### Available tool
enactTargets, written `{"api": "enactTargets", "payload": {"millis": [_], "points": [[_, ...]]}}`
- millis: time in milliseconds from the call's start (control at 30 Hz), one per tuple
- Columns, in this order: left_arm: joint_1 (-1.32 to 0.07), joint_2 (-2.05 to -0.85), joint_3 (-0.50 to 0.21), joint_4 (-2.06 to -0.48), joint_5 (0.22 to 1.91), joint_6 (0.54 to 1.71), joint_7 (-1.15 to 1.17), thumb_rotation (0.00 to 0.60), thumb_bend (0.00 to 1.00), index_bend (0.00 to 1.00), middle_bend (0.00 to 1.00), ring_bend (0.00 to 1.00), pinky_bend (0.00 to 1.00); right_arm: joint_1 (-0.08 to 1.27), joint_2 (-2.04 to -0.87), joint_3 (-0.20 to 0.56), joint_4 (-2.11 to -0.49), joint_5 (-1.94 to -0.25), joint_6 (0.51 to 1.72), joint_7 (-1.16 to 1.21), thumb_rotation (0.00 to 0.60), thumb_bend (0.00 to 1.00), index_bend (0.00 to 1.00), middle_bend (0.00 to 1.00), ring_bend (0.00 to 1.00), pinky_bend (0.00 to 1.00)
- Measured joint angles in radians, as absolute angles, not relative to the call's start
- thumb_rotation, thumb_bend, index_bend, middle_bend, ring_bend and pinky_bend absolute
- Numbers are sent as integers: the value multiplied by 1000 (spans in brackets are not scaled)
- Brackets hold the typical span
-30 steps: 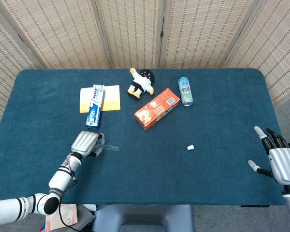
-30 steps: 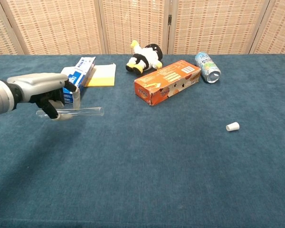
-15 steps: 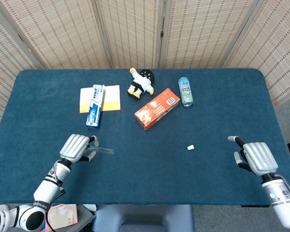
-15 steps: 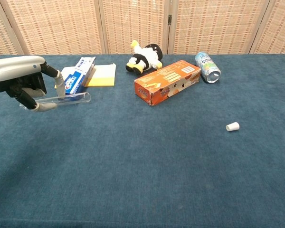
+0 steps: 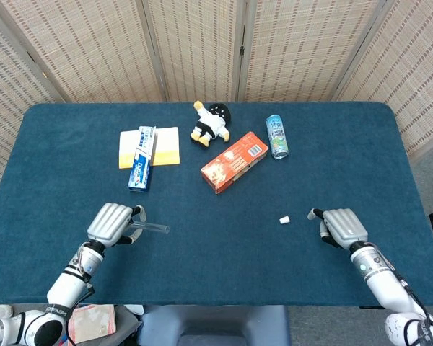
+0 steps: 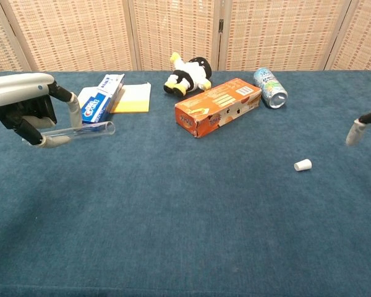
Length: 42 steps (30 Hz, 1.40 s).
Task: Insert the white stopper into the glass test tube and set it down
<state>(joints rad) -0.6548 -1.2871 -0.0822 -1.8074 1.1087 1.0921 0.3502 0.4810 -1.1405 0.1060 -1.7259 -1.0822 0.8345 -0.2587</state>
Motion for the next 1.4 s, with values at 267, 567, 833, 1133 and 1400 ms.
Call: {"api": "enactTargets", "payload": {"millis": [267,567,833,1133,1400], "points": [[-648,-1291,-86,-1809,1116,1091,354,600,364,568,1000,1000,1000,544,-1226,102,-1623,-1024,766,-253,600,891,312,1000,1000,1000],[-643,-1301,-85,-1809,1124,1090,363,600,364,566,1000,1000,1000,600,-1284,93,-1557,-973,719,-251,600,891,312,1000,1000,1000],[-637,-1299,-85,-1812,1130,1085,360,600,364,566,1000,1000,1000,632,-1322,84,-1519,-961,706,-247,600,891,311,1000,1000,1000],[-627,-1297,-84,-1813,1148,1087,349,600,364,566,1000,1000,1000,649,-1328,77,-1544,-983,730,-258,600,889,312,1000,1000,1000],[-620,-1298,-81,-1807,1158,1082,339,600,364,565,1000,1000,1000,659,-1311,66,-1603,-997,763,-289,600,889,312,1000,1000,1000]]}}
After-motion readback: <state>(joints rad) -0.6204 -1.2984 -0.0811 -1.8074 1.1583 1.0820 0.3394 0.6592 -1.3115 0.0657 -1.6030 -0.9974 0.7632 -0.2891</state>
